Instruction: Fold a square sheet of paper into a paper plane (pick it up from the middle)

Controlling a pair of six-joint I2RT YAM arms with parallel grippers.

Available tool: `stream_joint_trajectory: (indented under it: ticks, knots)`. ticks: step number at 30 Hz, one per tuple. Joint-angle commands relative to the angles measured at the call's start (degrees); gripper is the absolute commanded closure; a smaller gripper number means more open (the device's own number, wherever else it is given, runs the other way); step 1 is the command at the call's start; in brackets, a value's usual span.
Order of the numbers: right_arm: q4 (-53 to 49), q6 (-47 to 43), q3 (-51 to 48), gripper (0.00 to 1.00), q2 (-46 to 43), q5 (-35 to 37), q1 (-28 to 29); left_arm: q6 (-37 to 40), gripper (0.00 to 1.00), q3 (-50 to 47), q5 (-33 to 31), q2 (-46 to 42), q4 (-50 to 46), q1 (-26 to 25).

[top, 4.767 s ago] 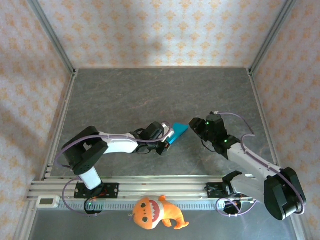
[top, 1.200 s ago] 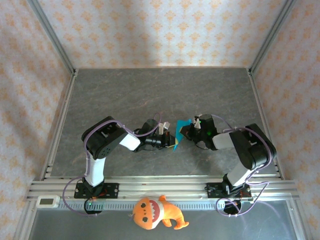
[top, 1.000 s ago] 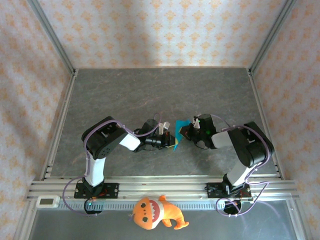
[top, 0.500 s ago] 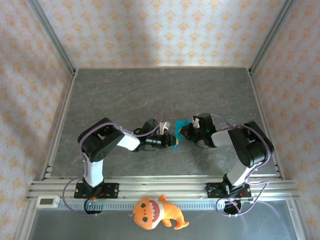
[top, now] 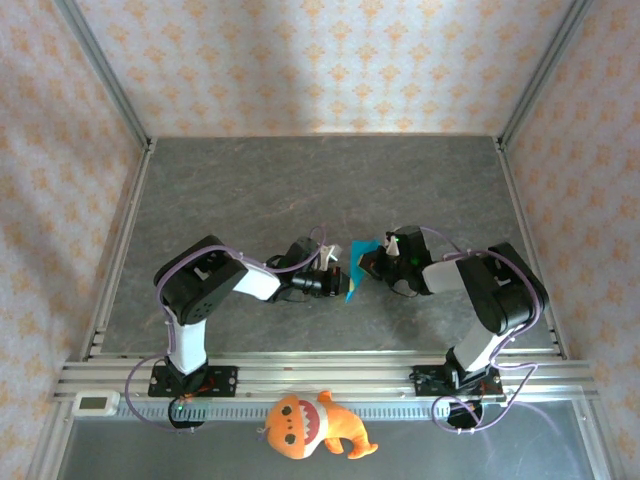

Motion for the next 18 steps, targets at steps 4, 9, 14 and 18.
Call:
stream_joint_trajectory:
  ticks: [4,9,14,18]
  knots:
    - [-5.67,-2.07,-0.25,0.95,2.12,5.81,-0.27,3.34,0.9,-1.5,-1.51,-1.03,-10.98,0.38]
    - [-5.75,-2.16,-0.16,0.95,2.13,5.88,-0.3,3.44,0.92,-1.42,-2.15,-1.57,-11.07,0.04]
    - [-6.32,-2.34,0.1,0.95,2.03,5.93,-0.24,3.79,0.94,-1.19,-2.12,-1.92,-11.53,-0.25]
    - [-6.49,-2.43,0.27,0.96,2.07,6.03,-0.29,3.62,0.91,-1.15,-2.28,-2.12,-11.51,-0.42]
